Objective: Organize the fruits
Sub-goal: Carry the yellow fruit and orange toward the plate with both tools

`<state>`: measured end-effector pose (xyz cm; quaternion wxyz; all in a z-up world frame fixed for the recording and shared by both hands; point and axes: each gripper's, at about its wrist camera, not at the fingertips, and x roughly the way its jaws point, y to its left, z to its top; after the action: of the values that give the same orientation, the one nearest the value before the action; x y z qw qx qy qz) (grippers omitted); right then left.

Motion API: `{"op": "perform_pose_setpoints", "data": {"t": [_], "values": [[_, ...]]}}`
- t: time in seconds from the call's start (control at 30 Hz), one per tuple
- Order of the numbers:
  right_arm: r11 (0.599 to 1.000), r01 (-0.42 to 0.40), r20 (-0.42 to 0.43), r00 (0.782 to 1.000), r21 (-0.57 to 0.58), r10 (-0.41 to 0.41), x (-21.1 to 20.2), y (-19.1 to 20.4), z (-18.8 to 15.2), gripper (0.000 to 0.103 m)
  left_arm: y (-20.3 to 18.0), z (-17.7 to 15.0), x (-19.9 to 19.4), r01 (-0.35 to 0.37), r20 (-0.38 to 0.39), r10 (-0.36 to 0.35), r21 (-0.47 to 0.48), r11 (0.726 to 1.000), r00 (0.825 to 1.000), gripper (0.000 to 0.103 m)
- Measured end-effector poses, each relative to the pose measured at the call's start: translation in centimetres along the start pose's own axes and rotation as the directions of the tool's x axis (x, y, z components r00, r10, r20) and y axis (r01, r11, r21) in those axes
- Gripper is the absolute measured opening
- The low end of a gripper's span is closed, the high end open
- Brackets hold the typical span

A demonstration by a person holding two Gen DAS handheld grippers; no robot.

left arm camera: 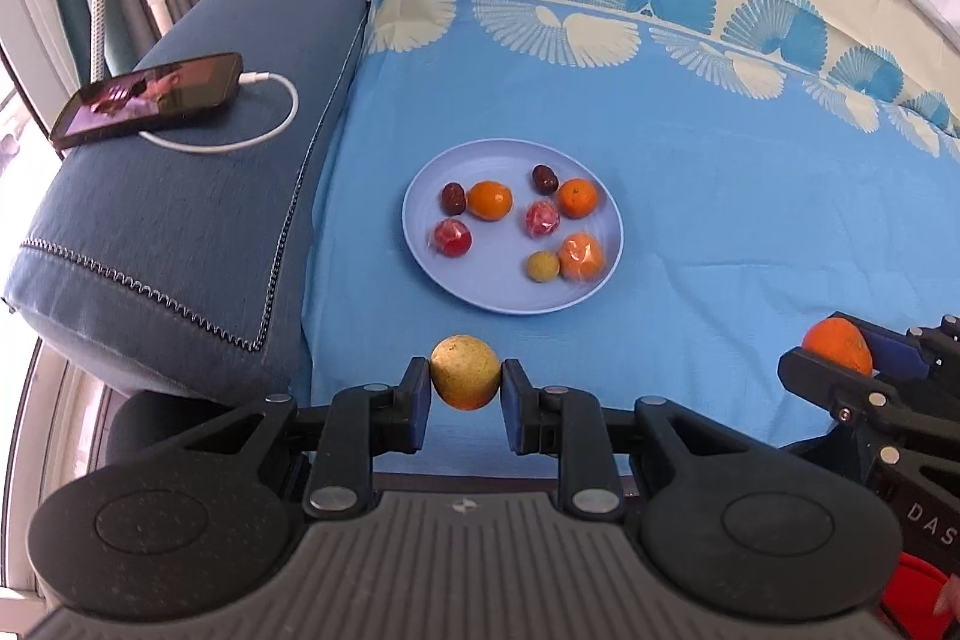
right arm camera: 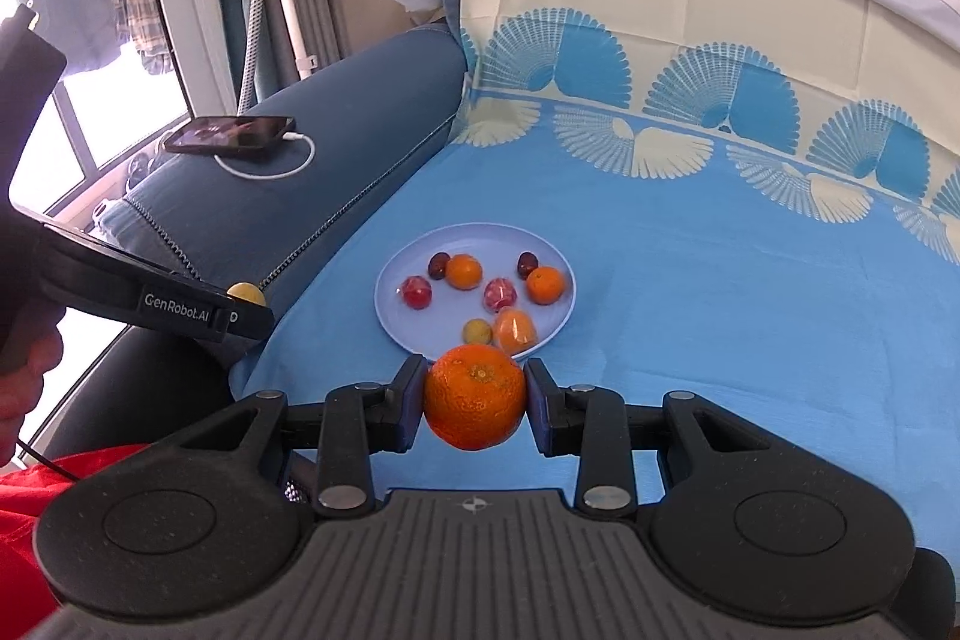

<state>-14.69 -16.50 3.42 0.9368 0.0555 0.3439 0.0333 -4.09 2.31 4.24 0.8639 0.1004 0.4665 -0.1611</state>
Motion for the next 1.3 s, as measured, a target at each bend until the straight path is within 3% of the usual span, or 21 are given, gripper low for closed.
{"op": "perform_pose_setpoints", "data": {"t": [0.8, 1.3], "values": [[1.000, 0.022, -0.089, 0.996, -0.015, -0.023, 3.0, 0.2, -0.3, 0.037, 0.6, 0.7, 2.5, 0.005, -0.029, -0.005, 0.004, 1.000, 1.000, 0.027], [0.998, 0.011, -0.148, 0.989, 0.057, -0.003, 9.9, -0.5, 2.4, 0.037, 1.3, 6.1, 6.9, 0.006, -0.030, -0.006, 0.002, 1.000, 1.000, 0.027]]}}
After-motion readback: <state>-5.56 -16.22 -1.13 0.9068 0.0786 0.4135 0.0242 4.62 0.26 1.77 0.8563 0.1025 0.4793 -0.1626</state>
